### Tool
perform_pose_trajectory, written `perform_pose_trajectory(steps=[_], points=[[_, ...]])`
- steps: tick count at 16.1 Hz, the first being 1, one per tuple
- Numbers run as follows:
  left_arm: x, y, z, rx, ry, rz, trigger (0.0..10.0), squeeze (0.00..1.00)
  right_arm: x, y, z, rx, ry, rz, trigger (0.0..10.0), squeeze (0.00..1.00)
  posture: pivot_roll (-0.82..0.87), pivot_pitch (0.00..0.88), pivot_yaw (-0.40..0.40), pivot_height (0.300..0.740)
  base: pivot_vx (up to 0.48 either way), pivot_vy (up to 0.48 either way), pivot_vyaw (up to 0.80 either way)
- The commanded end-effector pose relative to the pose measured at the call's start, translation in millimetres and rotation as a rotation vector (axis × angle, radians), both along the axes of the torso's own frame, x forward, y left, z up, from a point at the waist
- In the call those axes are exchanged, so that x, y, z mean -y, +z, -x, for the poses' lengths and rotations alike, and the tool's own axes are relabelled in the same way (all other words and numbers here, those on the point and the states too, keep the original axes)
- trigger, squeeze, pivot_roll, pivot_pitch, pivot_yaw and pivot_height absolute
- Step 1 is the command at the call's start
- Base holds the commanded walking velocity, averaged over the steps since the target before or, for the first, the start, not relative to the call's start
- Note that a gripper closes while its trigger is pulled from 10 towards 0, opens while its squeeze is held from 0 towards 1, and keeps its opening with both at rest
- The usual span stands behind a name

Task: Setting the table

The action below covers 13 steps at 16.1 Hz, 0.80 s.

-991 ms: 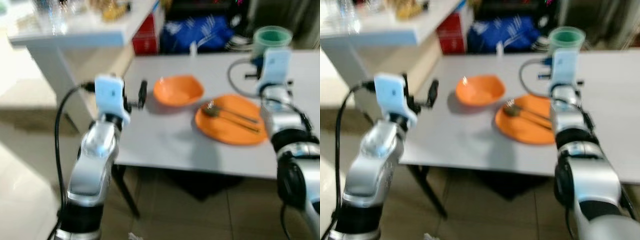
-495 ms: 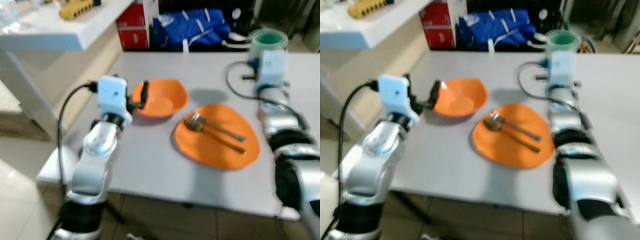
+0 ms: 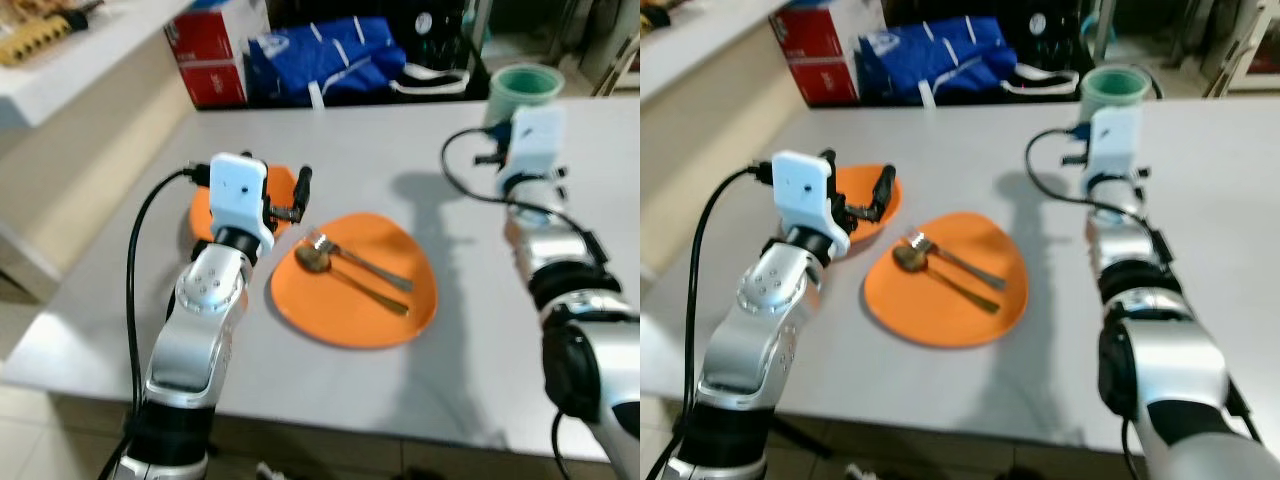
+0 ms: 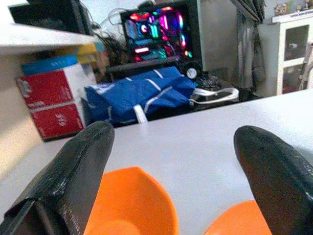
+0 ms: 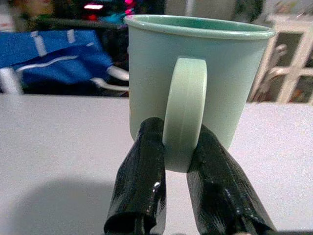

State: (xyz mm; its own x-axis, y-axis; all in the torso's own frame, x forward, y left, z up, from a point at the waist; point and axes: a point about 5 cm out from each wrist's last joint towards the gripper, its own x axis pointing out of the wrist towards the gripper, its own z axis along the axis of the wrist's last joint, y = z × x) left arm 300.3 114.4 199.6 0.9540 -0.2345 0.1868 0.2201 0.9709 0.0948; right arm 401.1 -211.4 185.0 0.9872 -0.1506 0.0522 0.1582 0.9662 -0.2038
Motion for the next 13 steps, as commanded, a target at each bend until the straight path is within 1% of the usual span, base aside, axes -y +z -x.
perform_pose_trajectory(steps=[1, 4, 7, 9, 11, 13], points=[[-10.6, 1, 0.4, -0.004, 0.036, 0.003, 10.0, 0.0, -8.7, 1, -2.6, -0.015, 0.025, -0.012, 10.0, 0.0, -0.13, 0.0, 0.134, 0.74, 0.0, 0.0, 0.0], [-13.1, 2, 2.8, -0.004, 0.042, -0.001, 10.0, 0.0, -19.6, -8, -2.5, -0.053, 0.071, -0.061, 10.0, 0.0, -0.11, 0.0, 0.133, 0.74, 0.0, 0.0, 0.0], [-14.3, 1, 4.9, -0.01, 0.045, 0.003, 10.0, 0.0, -25.2, -26, 1.5, -0.122, 0.09, -0.089, 10.0, 0.0, -0.1, 0.007, 0.131, 0.74, 0.0, 0.0, 0.0], [-15.3, 0, 6.5, -0.018, 0.049, -0.006, 10.0, 0.0, -30.6, -37, 4.5, -0.164, 0.11, -0.069, 10.0, 0.0, -0.09, 0.013, 0.126, 0.74, 0.0, 0.0, 0.0], [-18.9, -1, 7.3, -0.027, 0.069, -0.014, 10.0, 0.0, -36.1, -37, 4.2, -0.158, 0.13, -0.048, 10.0, 0.0, -0.09, 0.018, 0.123, 0.74, 0.0, 0.0, 0.0], [-18.0, -1, 9.1, -0.028, 0.067, -0.013, 10.0, 0.0, -37.4, -42, 6.0, -0.173, 0.135, -0.057, 10.0, 0.0, -0.08, 0.025, 0.123, 0.74, 0.0, 0.0, 0.0]])
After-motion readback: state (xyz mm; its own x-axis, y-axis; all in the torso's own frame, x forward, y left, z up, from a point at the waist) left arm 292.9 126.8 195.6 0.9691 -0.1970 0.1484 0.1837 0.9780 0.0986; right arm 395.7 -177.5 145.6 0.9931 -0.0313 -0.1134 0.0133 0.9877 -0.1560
